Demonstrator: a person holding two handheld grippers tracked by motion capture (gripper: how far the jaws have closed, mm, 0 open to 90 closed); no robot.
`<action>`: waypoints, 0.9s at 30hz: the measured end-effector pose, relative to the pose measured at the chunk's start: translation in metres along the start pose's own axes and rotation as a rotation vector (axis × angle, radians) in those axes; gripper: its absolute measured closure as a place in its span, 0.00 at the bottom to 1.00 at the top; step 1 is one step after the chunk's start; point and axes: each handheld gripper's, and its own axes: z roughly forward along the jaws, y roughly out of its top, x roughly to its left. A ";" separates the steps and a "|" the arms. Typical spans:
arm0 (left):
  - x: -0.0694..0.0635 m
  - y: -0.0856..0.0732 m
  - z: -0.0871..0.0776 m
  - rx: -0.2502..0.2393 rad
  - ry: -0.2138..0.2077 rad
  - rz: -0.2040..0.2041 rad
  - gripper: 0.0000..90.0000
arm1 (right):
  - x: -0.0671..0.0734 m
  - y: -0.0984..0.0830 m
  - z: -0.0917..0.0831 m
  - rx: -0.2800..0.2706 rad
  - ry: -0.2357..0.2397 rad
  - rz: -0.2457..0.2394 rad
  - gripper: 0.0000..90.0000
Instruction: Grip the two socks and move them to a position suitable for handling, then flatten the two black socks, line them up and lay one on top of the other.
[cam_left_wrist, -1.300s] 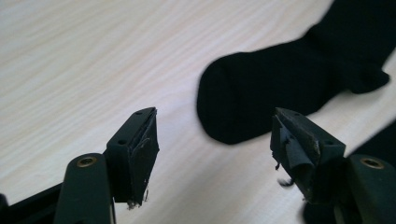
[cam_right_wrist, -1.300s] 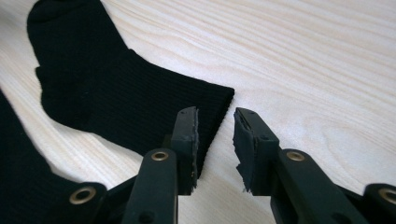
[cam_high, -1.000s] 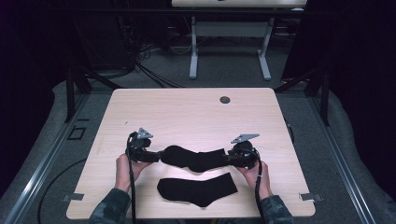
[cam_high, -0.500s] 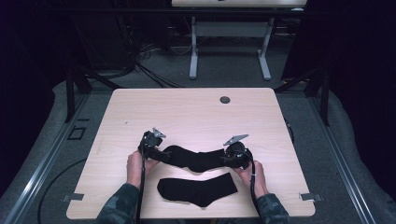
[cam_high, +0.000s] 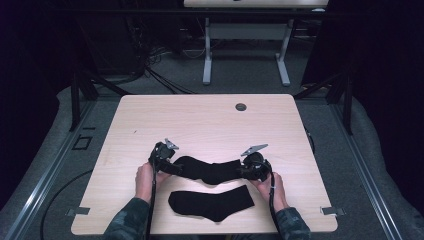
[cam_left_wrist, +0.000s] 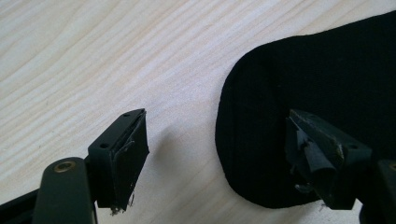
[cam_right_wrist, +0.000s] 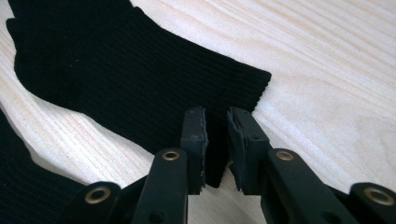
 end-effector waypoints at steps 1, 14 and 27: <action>0.001 0.000 0.000 0.002 -0.007 -0.003 0.25 | 0.000 0.000 0.000 0.000 0.000 0.000 0.87; 0.001 0.000 0.000 0.009 -0.006 -0.024 0.25 | -0.003 -0.001 0.001 -0.009 0.018 0.013 0.89; 0.000 -0.004 -0.003 0.017 -0.028 -0.030 0.27 | -0.002 0.000 0.000 0.002 0.013 0.008 0.89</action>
